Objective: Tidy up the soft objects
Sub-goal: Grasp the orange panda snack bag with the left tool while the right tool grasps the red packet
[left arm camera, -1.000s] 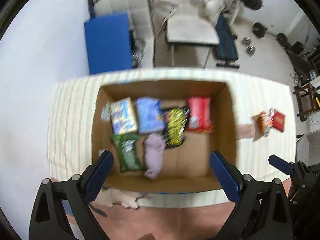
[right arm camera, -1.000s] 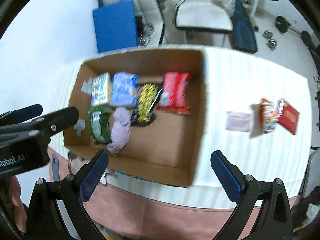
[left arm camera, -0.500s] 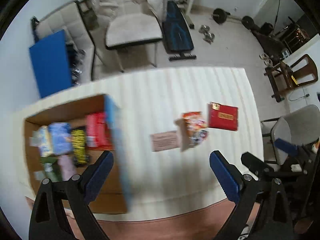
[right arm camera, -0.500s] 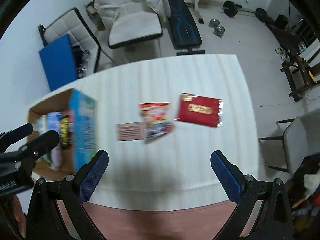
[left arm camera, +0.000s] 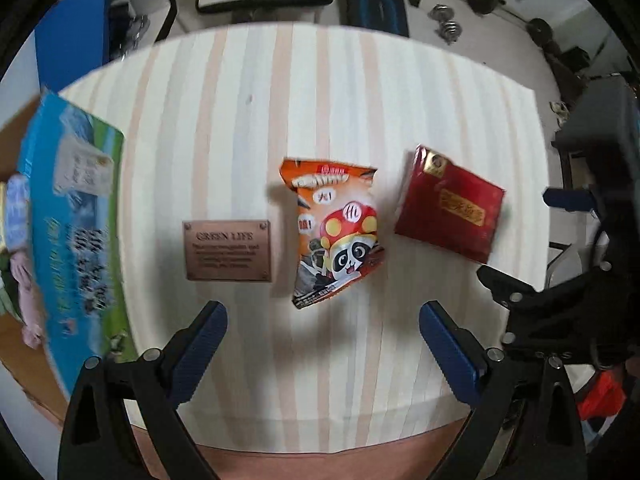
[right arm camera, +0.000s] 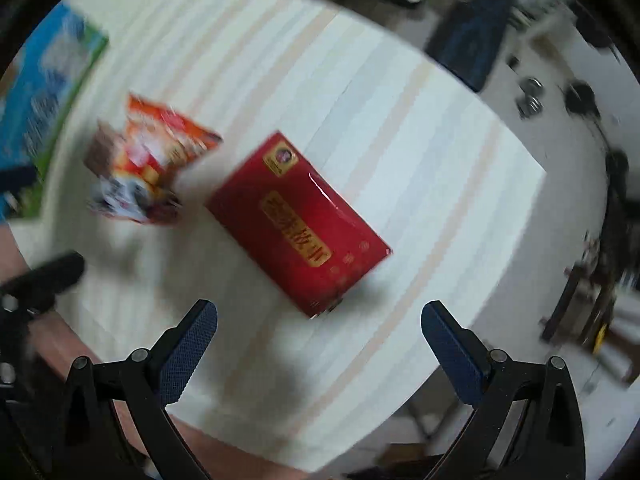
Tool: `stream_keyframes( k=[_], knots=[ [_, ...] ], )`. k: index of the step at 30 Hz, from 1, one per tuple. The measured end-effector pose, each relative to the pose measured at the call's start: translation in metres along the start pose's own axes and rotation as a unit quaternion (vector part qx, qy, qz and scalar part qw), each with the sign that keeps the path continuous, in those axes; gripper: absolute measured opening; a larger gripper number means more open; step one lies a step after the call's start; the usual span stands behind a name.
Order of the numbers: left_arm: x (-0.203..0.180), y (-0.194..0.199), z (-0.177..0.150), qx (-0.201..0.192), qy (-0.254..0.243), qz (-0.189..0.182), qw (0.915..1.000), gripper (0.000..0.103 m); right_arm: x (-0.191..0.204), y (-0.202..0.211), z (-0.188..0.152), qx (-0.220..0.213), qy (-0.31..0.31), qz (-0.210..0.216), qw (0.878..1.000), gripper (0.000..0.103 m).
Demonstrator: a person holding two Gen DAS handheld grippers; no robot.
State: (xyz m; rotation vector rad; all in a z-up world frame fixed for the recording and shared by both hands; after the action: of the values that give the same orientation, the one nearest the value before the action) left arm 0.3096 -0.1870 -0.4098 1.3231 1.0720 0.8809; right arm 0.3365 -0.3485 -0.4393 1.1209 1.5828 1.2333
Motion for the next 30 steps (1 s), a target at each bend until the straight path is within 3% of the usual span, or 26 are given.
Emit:
stream_keyframes(
  k=[5, 10, 14, 19, 21, 22, 27, 30],
  knots=[
    [0.005, -0.016, -0.007, 0.014, 0.022, 0.002, 0.9997, 0.099, 0.016, -0.042, 0.014, 0.017, 0.109, -0.040, 0.993, 0.103],
    [0.012, -0.022, -0.008, 0.025, 0.028, -0.002, 0.9993, 0.099, 0.022, -0.064, 0.026, 0.029, 0.134, -0.039, 0.990, 0.103],
    [0.018, -0.022, -0.005, 0.025, 0.032, 0.001, 0.9992, 0.099, 0.006, -0.058, 0.036, 0.028, 0.078, -0.008, 0.996, 0.095],
    [0.017, -0.026, 0.001, 0.029, 0.029, -0.003, 0.9992, 0.099, -0.034, -0.056, 0.033, 0.048, -0.045, 0.011, 0.998, 0.082],
    [0.013, -0.029, 0.008, 0.032, 0.014, 0.007, 0.9994, 0.099, -0.054, -0.059, 0.025, 0.073, -0.120, 0.025, 0.990, 0.081],
    [0.010, -0.035, 0.012, 0.039, 0.004, 0.013, 0.9991, 0.099, -0.067, -0.063, 0.016, 0.094, -0.172, 0.036, 0.980, 0.081],
    [0.004, -0.051, 0.028, 0.074, -0.022, 0.024, 0.9967, 0.099, -0.094, -0.063, -0.003, 0.096, -0.239, 0.065, 0.964, 0.081],
    [0.003, -0.056, 0.037, 0.084, -0.036, 0.036, 0.9951, 0.077, -0.105, -0.059, -0.006, 0.093, -0.256, 0.093, 0.958, 0.082]
  ],
)
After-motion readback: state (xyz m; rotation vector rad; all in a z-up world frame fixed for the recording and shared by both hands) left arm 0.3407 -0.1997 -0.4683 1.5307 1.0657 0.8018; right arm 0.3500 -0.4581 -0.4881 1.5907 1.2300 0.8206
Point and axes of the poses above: each gripper's, at about its wrist camera, not at the fingertips, and y roughly against the way its jaws point, x to its left, z to its top, the point moved 3 cm from there along -y, roughly the way its jaws point, and after that the axes turned 15 degrees about -y, right-handed, at the moved point
